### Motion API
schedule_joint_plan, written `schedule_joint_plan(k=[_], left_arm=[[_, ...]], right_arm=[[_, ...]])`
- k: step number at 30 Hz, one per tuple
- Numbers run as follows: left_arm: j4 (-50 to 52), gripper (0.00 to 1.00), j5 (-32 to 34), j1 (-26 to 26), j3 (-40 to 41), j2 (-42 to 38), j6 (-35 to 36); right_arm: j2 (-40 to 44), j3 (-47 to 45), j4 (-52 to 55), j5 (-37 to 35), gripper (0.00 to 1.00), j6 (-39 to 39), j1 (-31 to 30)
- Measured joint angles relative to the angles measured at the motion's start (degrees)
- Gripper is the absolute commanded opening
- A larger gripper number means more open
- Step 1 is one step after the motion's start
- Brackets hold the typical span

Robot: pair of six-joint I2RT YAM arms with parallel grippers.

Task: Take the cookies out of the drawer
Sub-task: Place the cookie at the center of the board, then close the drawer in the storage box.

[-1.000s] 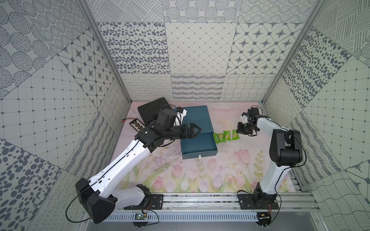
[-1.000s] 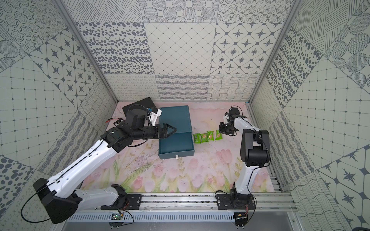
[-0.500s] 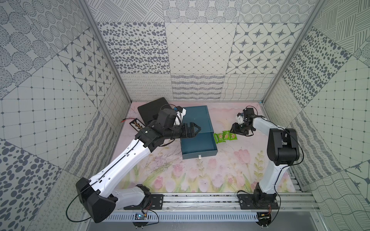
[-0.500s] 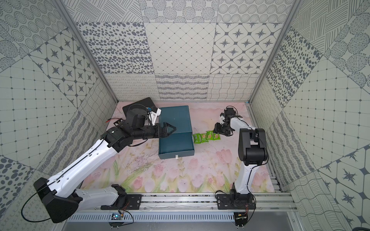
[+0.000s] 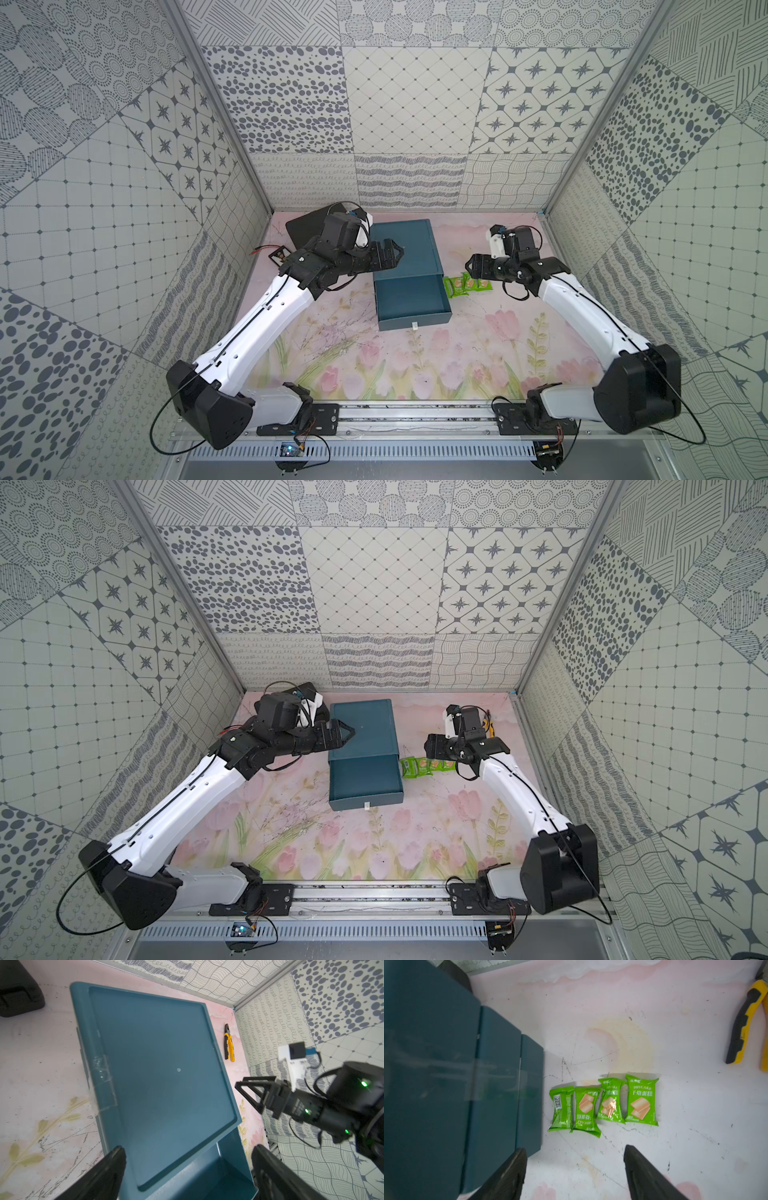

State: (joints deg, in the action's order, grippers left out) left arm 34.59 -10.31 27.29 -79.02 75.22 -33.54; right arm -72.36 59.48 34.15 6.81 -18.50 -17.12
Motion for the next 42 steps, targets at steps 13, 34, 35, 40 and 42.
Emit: schedule_joint_plan(k=[13,34,35,40,42], left_arm=[[-0.76,0.99,-1.62,-6.12,2.69,2.10,1.70],[-3.04,0.99,-3.15,-7.67,5.25,7.06,1.79],[-3.21,0.99,-3.26,-7.67,5.38,7.10,1.79],[-3.56,0.99,-4.20,-7.67,5.90,7.04,1.75],[-3.61,0.99,-4.57,-7.67,6.01,6.88,1.64]], right_arm=[[19.98,-13.29,4.46,-6.60,0.77,-18.71,-24.28],[18.97,-15.02,6.23,-15.45,0.43,-31.21,-43.71],[19.32,-15.02,5.49,-15.43,0.43,-31.30,-43.85],[17.90,-13.86,2.36,-15.04,0.35,-31.80,-43.93],[15.87,-12.39,1.64,-15.32,0.31,-31.74,-43.93]])
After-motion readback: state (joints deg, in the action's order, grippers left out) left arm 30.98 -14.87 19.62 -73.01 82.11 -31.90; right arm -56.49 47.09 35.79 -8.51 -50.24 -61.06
